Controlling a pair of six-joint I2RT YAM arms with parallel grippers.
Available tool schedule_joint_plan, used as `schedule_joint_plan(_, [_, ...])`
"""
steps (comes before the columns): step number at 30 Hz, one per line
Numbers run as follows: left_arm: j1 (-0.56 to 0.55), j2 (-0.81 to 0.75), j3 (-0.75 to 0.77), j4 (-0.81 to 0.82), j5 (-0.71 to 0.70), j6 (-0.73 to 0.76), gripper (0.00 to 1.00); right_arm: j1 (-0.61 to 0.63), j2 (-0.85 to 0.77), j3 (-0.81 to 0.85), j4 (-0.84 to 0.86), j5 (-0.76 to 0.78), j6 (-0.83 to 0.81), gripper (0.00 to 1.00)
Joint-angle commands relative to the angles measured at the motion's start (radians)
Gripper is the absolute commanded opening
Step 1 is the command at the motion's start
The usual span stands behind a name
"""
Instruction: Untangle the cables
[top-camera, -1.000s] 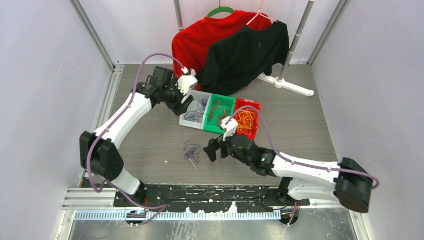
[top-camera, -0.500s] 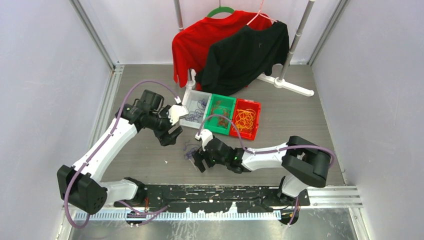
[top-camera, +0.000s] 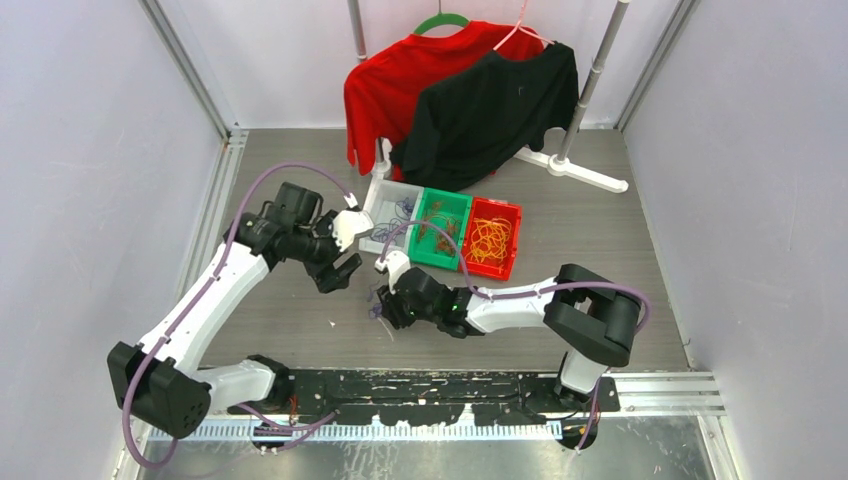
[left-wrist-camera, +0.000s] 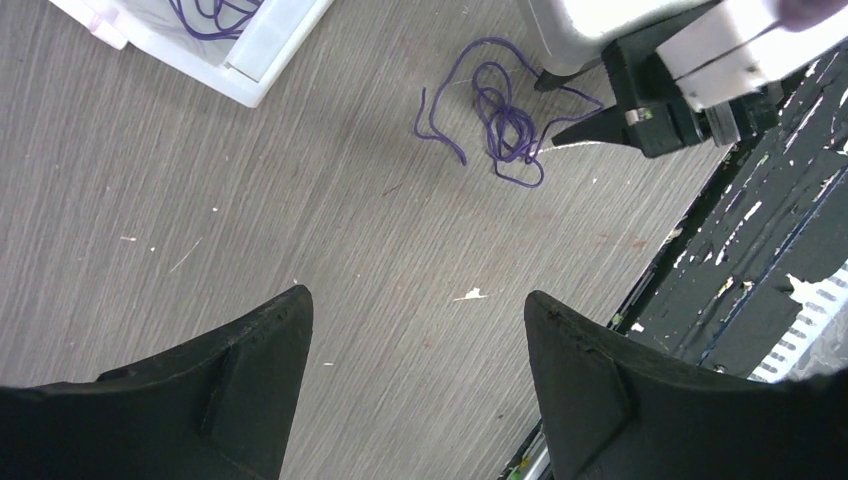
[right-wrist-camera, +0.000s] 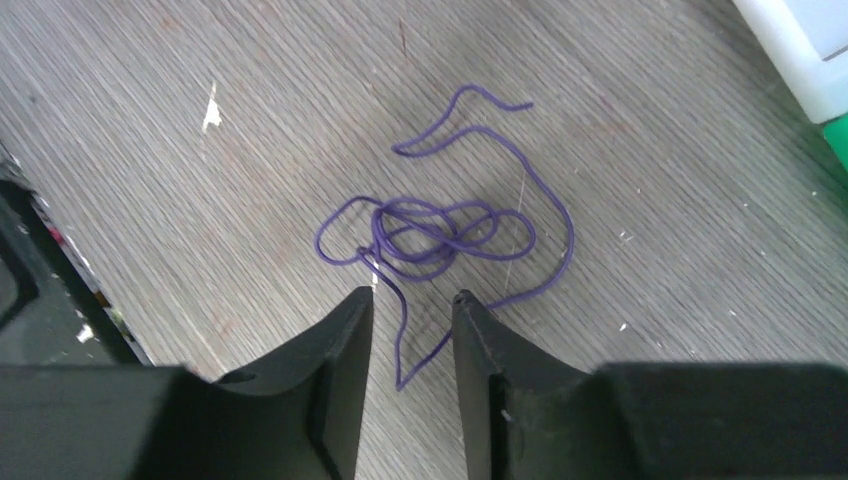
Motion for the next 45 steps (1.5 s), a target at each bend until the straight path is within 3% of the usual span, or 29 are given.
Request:
schedule_joint_plan(1, [0.003,-0.045,0.010,0.033,-0.003,0.000,0.77,0.002,-0.002,0.037,-0.043,0.000,0.012,0.43])
schedule_joint_plan(8, [0.004,-0.047,0.026,0.030,0.013,-0.011,0.77,0.012,-0.001,0.052,-0.106,0.021,-0.005,0.41])
schedule_joint_plan(10, [0.003,-0.048,0.027,0.030,0.022,-0.015,0.77,0.013,0.008,0.055,-0.112,0.018,-0.004,0.32])
schedule_joint_plan(13, [0.003,-0.050,0.029,0.028,0.045,-0.019,0.77,0.013,-0.018,0.060,-0.117,0.006,-0.002,0.03])
schedule_joint_plan(14, [0.003,-0.051,0.028,0.023,0.055,-0.018,0.76,0.013,-0.042,0.062,-0.120,0.005,0.001,0.01])
schedule_joint_plan(23, [0.002,-0.091,0.026,-0.026,0.257,-0.025,0.76,0.011,-0.319,0.110,-0.176,-0.154,-0.049,0.01])
schedule_joint_plan(32, [-0.015,-0.082,0.069,-0.087,0.442,-0.051,0.72,0.006,-0.388,0.156,-0.185,-0.305,-0.058,0.01])
schedule_joint_plan(45, [-0.020,-0.100,0.033,-0.178,0.504,0.034,0.38,-0.021,-0.399,0.114,-0.017,-0.371,0.046,0.01])
